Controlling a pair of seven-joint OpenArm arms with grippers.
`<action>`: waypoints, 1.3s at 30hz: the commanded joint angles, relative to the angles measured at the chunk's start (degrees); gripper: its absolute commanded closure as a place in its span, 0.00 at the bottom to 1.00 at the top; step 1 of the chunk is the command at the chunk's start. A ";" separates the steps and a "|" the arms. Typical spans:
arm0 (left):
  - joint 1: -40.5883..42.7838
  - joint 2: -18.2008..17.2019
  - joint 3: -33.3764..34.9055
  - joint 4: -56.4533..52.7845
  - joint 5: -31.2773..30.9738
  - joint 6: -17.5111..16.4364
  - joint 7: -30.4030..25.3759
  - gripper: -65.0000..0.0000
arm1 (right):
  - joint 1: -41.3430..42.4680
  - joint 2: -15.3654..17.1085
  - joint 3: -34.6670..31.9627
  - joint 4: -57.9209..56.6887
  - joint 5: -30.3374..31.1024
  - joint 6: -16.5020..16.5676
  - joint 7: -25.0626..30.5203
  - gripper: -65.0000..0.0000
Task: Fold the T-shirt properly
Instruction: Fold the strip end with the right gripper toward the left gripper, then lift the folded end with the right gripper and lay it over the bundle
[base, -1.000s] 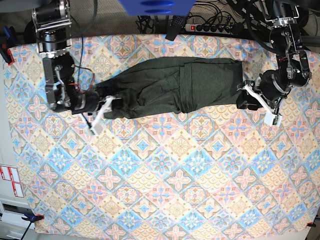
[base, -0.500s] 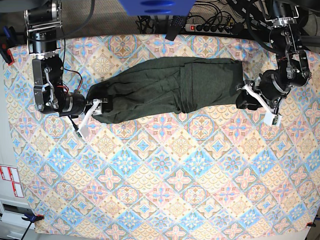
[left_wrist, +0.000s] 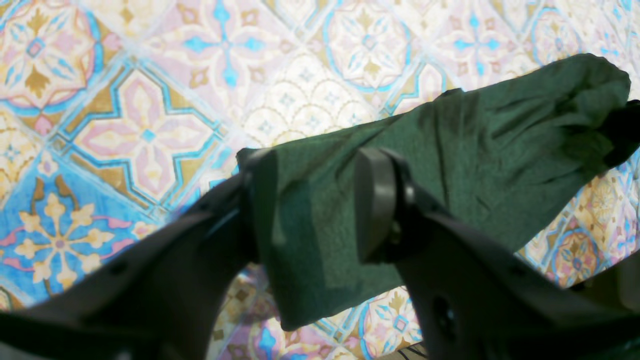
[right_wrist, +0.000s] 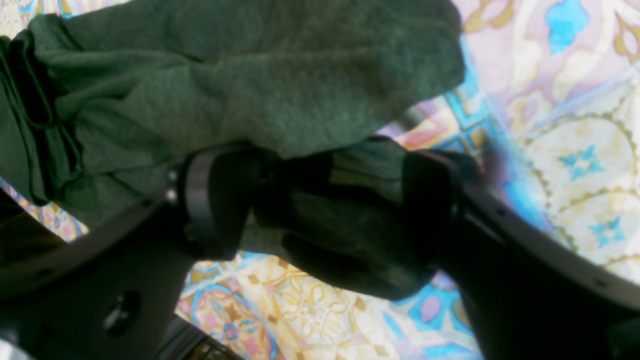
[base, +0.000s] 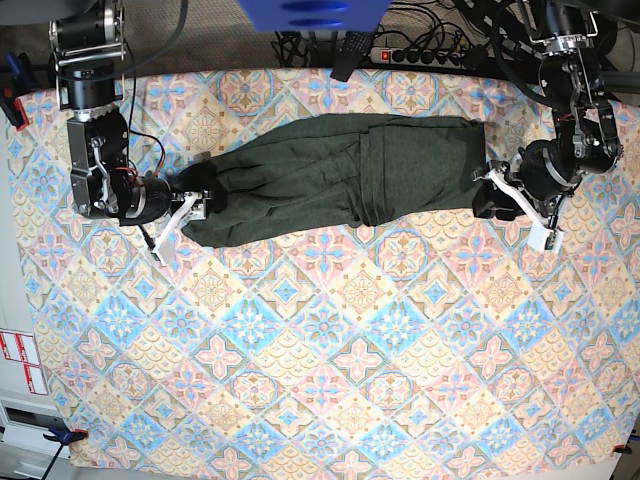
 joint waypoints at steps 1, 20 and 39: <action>-0.44 -0.86 -0.21 0.83 -0.74 0.02 -0.92 0.62 | 0.80 0.65 -0.45 -0.03 0.28 0.15 -0.24 0.27; -0.44 -0.86 -0.29 0.83 -0.83 0.02 -0.92 0.62 | 0.71 0.30 -10.39 -2.49 0.36 0.15 1.08 0.42; -0.09 -1.13 -9.08 1.01 -5.40 0.02 -0.74 0.62 | -2.45 -3.57 3.33 4.89 0.63 0.15 0.55 0.98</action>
